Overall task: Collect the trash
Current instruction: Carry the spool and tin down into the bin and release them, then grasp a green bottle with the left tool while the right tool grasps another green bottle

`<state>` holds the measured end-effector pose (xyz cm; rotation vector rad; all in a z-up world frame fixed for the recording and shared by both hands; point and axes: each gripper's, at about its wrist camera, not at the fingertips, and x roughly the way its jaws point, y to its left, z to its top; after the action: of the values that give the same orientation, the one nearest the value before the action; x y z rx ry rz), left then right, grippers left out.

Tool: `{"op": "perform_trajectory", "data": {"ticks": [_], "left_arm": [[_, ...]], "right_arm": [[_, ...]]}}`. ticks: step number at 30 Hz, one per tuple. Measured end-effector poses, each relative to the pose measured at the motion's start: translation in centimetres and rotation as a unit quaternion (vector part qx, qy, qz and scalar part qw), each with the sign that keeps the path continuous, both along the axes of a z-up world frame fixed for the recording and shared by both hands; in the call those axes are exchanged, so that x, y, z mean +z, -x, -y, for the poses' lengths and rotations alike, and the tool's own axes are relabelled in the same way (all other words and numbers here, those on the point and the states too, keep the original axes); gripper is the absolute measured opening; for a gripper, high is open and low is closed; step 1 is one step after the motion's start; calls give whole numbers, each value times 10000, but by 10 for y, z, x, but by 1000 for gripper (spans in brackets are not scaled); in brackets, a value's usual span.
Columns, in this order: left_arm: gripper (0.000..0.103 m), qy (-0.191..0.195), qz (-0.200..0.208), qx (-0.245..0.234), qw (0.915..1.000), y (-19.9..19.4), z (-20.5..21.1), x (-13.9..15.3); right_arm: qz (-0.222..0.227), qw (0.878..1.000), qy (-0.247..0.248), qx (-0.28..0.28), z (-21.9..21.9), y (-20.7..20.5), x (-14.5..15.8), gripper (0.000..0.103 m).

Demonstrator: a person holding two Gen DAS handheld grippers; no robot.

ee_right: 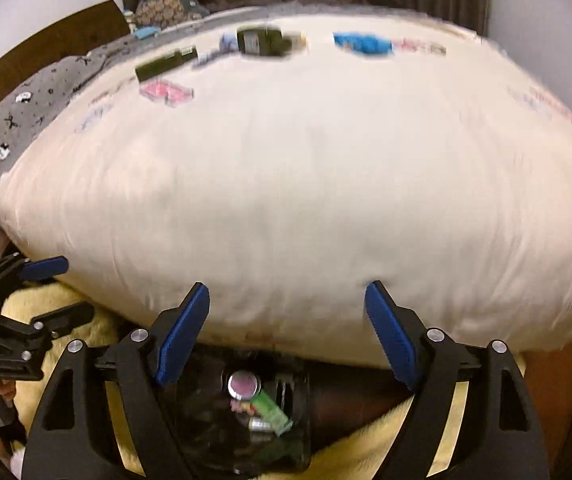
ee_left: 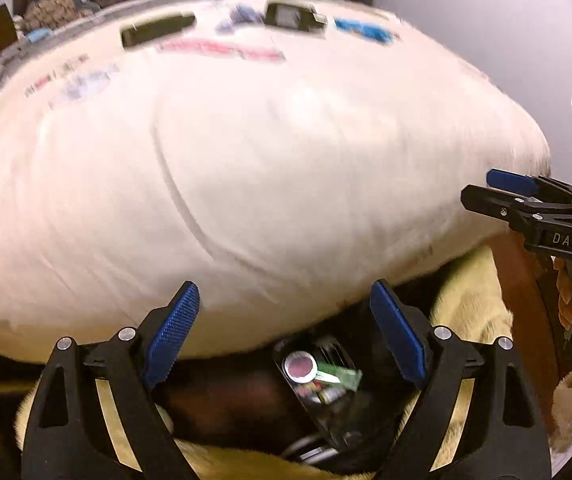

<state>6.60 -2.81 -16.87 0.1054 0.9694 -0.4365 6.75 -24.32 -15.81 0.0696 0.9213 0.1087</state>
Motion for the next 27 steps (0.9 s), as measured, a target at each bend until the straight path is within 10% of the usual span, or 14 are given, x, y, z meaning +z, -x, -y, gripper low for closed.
{"op": "perform_trajectory", "data": {"ticks": [14,27], "left_arm": [[83,19,872,756,9933,-94,-47,56],[82,-396,919,1155,9883,-216,-68,57]], "right_arm": [[648,9977,-7,212,-21,-101,41,81],[587,9978,98,304,-24,-219,34,57]]}}
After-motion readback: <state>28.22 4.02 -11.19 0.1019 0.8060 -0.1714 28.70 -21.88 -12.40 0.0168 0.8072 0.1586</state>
